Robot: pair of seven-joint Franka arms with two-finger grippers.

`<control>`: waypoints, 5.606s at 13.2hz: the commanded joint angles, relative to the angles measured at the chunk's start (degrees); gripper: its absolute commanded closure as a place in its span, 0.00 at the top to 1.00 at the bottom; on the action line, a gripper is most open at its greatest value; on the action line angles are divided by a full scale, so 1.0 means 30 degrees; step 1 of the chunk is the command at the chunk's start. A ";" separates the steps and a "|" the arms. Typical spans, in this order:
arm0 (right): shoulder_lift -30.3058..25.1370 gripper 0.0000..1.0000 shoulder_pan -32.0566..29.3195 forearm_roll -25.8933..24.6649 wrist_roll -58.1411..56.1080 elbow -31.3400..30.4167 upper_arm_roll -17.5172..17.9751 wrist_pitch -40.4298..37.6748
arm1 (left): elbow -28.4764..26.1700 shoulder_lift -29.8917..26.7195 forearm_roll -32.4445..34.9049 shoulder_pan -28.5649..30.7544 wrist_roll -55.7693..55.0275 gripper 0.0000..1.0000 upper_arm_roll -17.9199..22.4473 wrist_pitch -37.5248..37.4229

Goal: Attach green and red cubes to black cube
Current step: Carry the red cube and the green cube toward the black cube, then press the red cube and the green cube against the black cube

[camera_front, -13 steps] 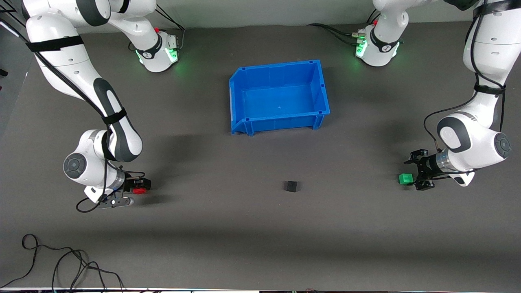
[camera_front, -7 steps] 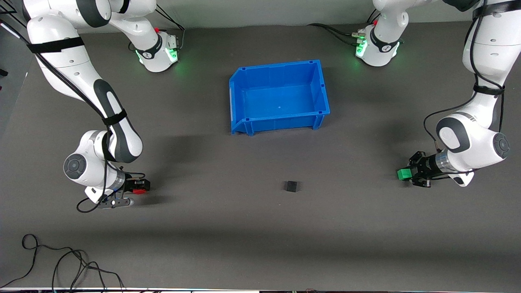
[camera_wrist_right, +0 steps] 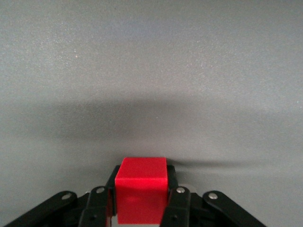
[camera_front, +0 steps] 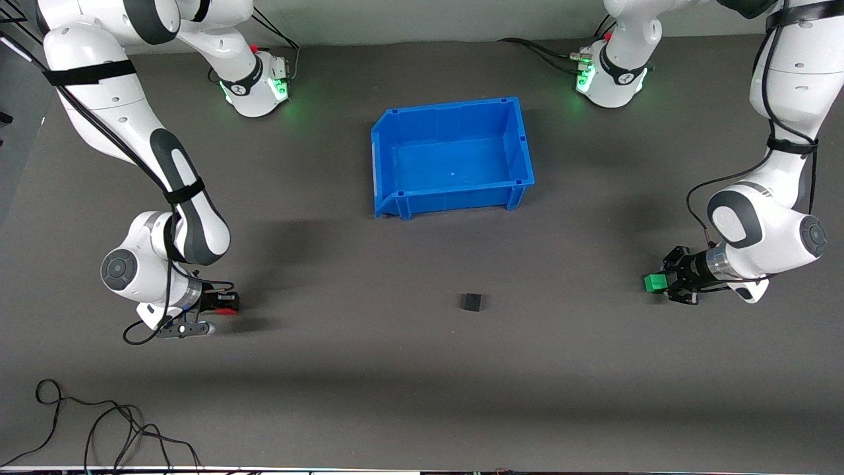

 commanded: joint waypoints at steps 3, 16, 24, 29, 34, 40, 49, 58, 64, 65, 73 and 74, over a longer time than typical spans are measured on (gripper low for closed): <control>-0.0006 0.00 0.0119 0.1070 0.0291 0.0260 -0.0003 -0.0111 | 0.2227 -0.0556 -0.0275 0.0001 -0.0439 0.13 0.0058 -0.3341; 0.0018 0.00 0.4247 0.1309 2.1221 0.2978 0.0056 -0.0406 | 0.3520 -0.0089 -0.1675 -0.3626 -0.4777 0.11 -0.1026 -0.2150; 0.3855 0.00 0.7264 0.2303 3.4093 0.9014 0.0553 -0.0406 | 0.3520 0.1346 -0.3146 -0.7552 -0.7263 0.11 -0.0997 0.1189; 0.5234 0.00 0.9199 0.2013 3.9837 1.1213 0.0524 -0.0347 | 0.3929 0.2547 -0.2970 -0.9547 -0.9958 0.11 -0.0938 0.3125; 0.5324 0.00 1.0081 0.0698 4.2337 1.1540 0.0407 -0.0376 | 0.4838 0.3427 -0.2706 -1.0602 -1.2130 0.11 -0.0791 0.3331; 0.5382 0.00 1.0052 0.0576 4.2192 1.1598 0.0407 -0.0318 | 0.6156 0.4511 -0.2619 -1.1599 -1.2540 0.11 -0.0295 0.3332; 0.5880 0.00 1.0693 0.0576 4.2133 1.1802 0.0524 -0.0201 | 0.7240 0.5069 -0.2413 -1.3122 -1.4001 0.12 0.0381 0.3332; 0.7286 0.00 1.1398 -0.0156 4.2191 1.2565 0.0524 -0.0230 | 0.8266 0.5625 -0.2413 -1.4704 -1.5617 0.12 0.0879 0.3303; 0.7492 0.00 1.1516 -0.0156 4.2162 1.2565 0.0495 -0.0201 | 0.8472 0.5655 -0.2413 -1.5116 -1.5881 0.12 0.0879 0.3332; 0.7521 0.00 1.1545 -0.0156 4.2162 1.2536 0.0524 -0.0201 | 0.8559 0.5684 -0.2413 -1.5203 -1.5881 0.13 0.0879 0.3332; 0.7725 0.00 1.1516 -0.0156 4.1665 1.2536 0.0524 0.0091 | 0.8765 0.5860 -0.1801 -1.5233 -1.5881 1.00 0.0879 0.3303; 0.7813 0.00 1.1516 -0.0156 4.1664 1.2565 0.0524 0.0179 | 0.8765 0.5831 -0.1769 -1.5146 -1.5881 1.00 0.0937 0.3303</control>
